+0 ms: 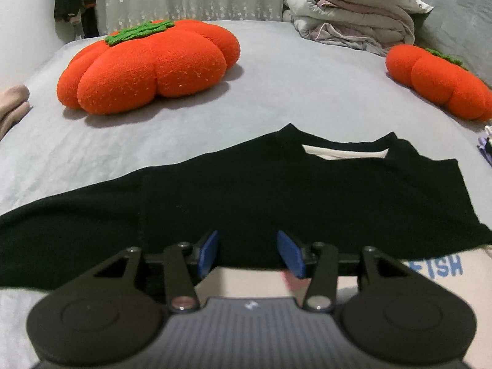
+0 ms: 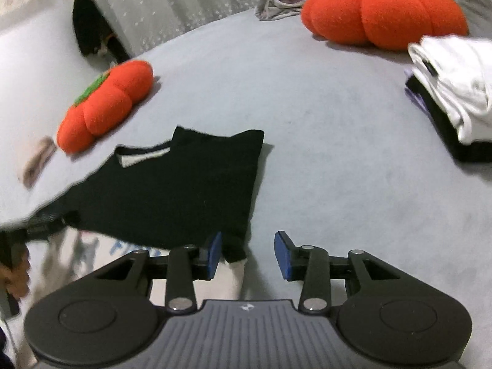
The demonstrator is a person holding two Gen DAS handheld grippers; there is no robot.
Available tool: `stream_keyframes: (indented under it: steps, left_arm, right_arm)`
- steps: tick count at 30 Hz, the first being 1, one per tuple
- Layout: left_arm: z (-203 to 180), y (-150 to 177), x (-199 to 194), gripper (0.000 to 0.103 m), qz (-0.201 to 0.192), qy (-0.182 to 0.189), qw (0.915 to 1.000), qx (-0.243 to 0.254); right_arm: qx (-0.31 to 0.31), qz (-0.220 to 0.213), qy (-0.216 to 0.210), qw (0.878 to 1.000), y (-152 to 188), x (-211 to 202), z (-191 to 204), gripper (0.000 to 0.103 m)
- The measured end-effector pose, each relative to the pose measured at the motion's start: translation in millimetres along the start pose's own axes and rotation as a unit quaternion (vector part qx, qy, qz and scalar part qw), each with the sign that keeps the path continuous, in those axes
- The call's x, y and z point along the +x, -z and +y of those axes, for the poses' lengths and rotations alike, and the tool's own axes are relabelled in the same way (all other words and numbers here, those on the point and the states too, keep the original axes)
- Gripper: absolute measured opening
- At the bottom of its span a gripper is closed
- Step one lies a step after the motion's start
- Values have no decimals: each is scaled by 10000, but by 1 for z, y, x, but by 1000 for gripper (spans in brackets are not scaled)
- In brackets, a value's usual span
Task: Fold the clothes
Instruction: 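Open both grippers and release the black shirt on the bed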
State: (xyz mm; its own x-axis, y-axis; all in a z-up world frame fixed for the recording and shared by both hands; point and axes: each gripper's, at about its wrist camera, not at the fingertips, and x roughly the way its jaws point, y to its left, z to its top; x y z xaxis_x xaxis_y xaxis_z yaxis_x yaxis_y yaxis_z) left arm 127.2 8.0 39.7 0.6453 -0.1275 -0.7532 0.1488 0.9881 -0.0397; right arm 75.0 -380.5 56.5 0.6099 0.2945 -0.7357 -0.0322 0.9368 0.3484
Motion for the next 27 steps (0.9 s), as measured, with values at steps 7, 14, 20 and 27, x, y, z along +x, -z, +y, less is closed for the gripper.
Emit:
stream_keyframes:
  steps: [7,14,20,27]
  left_arm:
    - [-1,1,1,45,45,-15,10000,36]
    - [-2,2,1,46,46,-14,9999,88]
    - [-7,5,2,46,38,-62,9998,190]
    - [-6,4,3,46,134,-12,9996,256]
  right_arm:
    - [56,202,-186,9996,2,10,4,23]
    - [-1746,12,283,9842,18,6,41,22]
    - [-1925,79,792,9781,23,25,49,20]
    - [-964,-418,1196,9873,28,6,49,10]
